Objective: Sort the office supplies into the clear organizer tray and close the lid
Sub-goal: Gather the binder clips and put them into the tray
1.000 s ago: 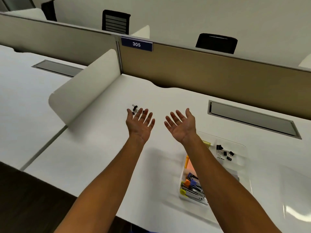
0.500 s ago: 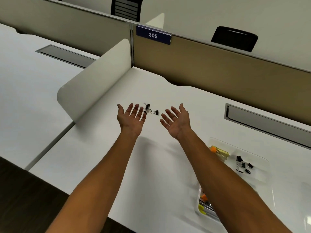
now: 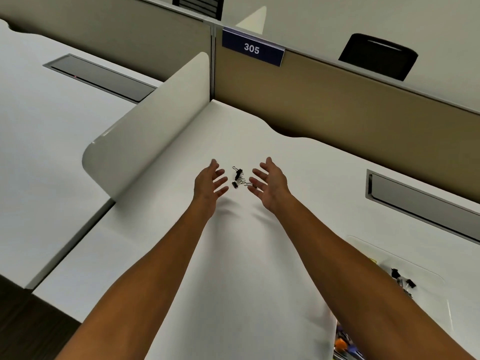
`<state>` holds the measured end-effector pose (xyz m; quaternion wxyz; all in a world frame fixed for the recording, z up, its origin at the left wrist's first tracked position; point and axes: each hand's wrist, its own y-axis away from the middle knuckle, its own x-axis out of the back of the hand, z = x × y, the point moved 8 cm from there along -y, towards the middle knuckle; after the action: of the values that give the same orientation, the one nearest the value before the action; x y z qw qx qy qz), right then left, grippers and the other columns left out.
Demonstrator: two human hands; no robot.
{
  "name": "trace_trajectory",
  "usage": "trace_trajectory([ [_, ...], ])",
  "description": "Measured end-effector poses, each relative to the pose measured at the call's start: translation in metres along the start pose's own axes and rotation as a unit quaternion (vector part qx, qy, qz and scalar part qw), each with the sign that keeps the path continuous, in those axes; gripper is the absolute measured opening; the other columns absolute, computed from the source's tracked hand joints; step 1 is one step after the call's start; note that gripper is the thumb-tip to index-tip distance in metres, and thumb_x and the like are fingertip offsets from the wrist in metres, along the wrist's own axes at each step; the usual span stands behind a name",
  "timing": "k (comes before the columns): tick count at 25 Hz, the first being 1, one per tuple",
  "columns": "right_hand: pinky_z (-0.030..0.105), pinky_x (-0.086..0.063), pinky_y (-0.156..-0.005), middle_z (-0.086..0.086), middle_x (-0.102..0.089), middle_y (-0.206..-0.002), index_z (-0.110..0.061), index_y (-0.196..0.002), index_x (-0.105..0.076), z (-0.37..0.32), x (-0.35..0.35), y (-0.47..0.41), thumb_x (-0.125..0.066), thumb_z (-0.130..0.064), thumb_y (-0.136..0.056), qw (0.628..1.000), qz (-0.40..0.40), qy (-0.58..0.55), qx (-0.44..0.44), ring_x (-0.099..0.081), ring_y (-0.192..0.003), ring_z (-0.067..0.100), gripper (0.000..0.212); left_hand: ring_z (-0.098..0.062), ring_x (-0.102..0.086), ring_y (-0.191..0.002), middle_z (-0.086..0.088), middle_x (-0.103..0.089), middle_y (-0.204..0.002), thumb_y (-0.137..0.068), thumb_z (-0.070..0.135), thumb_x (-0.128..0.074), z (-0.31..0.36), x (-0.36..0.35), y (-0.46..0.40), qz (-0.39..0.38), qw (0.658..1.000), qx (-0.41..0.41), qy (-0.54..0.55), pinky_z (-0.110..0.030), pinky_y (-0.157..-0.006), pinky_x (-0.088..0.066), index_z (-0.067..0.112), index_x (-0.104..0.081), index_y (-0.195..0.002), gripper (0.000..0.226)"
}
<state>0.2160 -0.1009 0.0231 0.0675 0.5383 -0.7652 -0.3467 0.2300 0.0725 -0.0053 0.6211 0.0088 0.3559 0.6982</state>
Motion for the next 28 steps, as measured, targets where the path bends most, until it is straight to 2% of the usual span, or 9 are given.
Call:
trace_trajectory([
  [4, 0.036, -0.054, -0.078, 0.004, -0.062, -0.109, -0.017, -0.122, -0.057, -0.005, 0.001, -0.032, -0.057, -0.031, -0.093, 0.989, 0.037, 0.139, 0.027, -0.058, -0.086, 0.02, 0.032, -0.018, -0.059, -0.108, -0.002, -0.054, -0.13, -0.081, 0.038, -0.073, -0.002, 0.0, -0.031, 0.012, 0.988, -0.045, -0.15, -0.036, -0.089, -0.054, 0.02, -0.055, -0.125, 0.051],
  [6, 0.036, -0.054, -0.081, 0.004, -0.061, -0.109, -0.02, -0.127, -0.054, -0.01, 0.003, -0.046, -0.06, -0.019, -0.089, 0.956, 0.036, 0.278, 0.083, -0.057, -0.084, 0.018, 0.039, -0.017, -0.057, -0.108, 0.003, -0.048, -0.132, -0.077, 0.033, -0.078, -0.002, -0.005, -0.041, 0.001, 0.957, -0.085, -0.276, -0.037, -0.094, -0.05, 0.024, -0.05, -0.13, 0.061],
  [8, 0.037, -0.052, -0.092, 0.005, -0.054, -0.126, -0.024, -0.135, -0.047, -0.01, -0.001, -0.061, -0.064, -0.016, -0.085, 0.889, 0.005, 0.437, 0.137, -0.057, -0.105, 0.02, 0.053, -0.017, -0.05, -0.114, 0.002, -0.044, -0.135, -0.074, 0.025, -0.08, -0.005, -0.015, -0.051, -0.023, 0.917, -0.121, -0.38, -0.034, -0.097, -0.046, 0.024, -0.046, -0.135, 0.07],
  [12, 0.041, -0.04, -0.102, 0.011, -0.033, -0.146, -0.027, -0.15, -0.027, -0.005, -0.007, -0.084, -0.071, -0.023, -0.079, 0.709, -0.054, 0.684, 0.162, -0.033, -0.132, 0.034, 0.083, -0.022, -0.044, -0.125, -0.005, -0.037, -0.141, -0.073, 0.011, -0.08, -0.014, -0.031, -0.07, -0.071, 0.847, -0.163, -0.501, -0.032, -0.098, -0.045, 0.017, -0.043, -0.139, 0.076],
  [16, 0.046, -0.042, -0.101, 0.009, -0.016, -0.156, -0.032, -0.153, -0.015, -0.004, -0.011, -0.097, -0.076, -0.019, -0.076, 0.621, -0.11, 0.761, 0.156, -0.021, -0.138, 0.037, 0.1, -0.029, -0.038, -0.126, -0.006, -0.032, -0.145, -0.076, 0.004, -0.072, -0.024, -0.043, -0.078, -0.119, 0.751, -0.199, -0.618, -0.027, -0.091, -0.041, 0.02, -0.04, -0.142, 0.075],
  [18, 0.048, -0.042, -0.102, 0.009, -0.011, -0.158, -0.033, -0.154, -0.014, -0.003, -0.016, -0.102, -0.077, -0.016, -0.077, 0.587, -0.135, 0.782, 0.161, -0.02, -0.139, 0.037, 0.101, -0.032, -0.035, -0.126, -0.006, -0.031, -0.147, -0.078, 0.004, -0.07, -0.027, -0.047, -0.079, -0.131, 0.702, -0.21, -0.668, -0.034, -0.09, -0.045, 0.024, -0.041, -0.143, 0.073],
  [20, 0.049, -0.04, -0.104, 0.007, -0.009, -0.159, -0.034, -0.153, -0.015, -0.004, -0.023, -0.106, -0.078, -0.013, -0.077, 0.562, -0.164, 0.793, 0.167, -0.02, -0.139, 0.037, 0.101, -0.033, -0.035, -0.123, -0.006, -0.034, -0.146, -0.08, 0.007, -0.07, -0.027, -0.049, -0.081, -0.135, 0.67, -0.214, -0.698, -0.043, -0.091, -0.049, 0.027, -0.043, -0.142, 0.07],
  [22, 0.051, -0.04, -0.102, 0.007, -0.016, -0.156, -0.037, -0.151, -0.023, -0.003, -0.031, -0.11, -0.079, -0.01, -0.076, 0.546, -0.194, 0.796, 0.173, -0.026, -0.134, 0.037, 0.097, -0.031, -0.043, -0.118, -0.006, -0.041, -0.142, -0.08, 0.008, -0.07, -0.025, -0.052, -0.082, -0.141, 0.661, -0.233, -0.699, -0.041, -0.09, -0.05, 0.025, -0.051, -0.135, 0.061],
  [28, 0.03, -0.042, -0.083, 0.004, -0.043, -0.128, -0.023, -0.132, -0.054, -0.005, -0.037, -0.113, -0.075, -0.01, -0.08, 0.558, -0.218, 0.766, 0.233, -0.05, -0.1, 0.021, 0.057, -0.024, -0.056, -0.099, -0.007, -0.056, -0.115, -0.086, 0.018, -0.066, -0.023, -0.049, -0.083, -0.117, 0.691, -0.228, -0.676, -0.028, -0.079, -0.045, 0.014, -0.064, -0.111, 0.025],
])
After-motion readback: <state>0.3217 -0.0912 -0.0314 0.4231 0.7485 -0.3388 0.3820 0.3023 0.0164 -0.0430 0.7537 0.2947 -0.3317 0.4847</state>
